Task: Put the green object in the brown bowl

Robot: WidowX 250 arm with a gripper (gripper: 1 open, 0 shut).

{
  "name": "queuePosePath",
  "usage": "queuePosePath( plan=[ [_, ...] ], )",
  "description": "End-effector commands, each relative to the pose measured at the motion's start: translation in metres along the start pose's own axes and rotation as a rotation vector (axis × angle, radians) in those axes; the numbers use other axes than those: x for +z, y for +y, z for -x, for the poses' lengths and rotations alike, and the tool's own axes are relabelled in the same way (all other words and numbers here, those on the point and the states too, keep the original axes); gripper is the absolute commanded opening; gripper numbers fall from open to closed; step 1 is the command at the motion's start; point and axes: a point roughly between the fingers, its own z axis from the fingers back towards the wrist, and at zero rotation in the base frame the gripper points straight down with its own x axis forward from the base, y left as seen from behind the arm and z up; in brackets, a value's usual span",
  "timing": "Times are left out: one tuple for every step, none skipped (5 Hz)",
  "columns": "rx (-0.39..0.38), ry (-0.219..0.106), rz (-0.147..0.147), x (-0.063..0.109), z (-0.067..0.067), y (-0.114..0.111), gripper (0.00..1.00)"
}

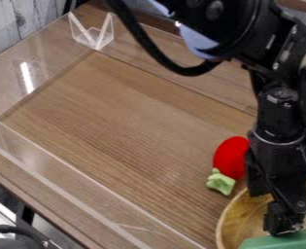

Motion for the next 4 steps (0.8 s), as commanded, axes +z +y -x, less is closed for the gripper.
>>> queuePosePath(
  plan=[
    [-0.025,-0.054,-0.013,0.017,-0.014,0.000,1.00],
    [0.000,-0.050,-0.014,0.015,-0.006,0.002,1.00],
    [0.027,-0.047,-0.016,0.013,0.001,0.004,1.00],
    [0.052,-0.046,-0.017,0.010,-0.004,0.004,1.00]
  ],
)
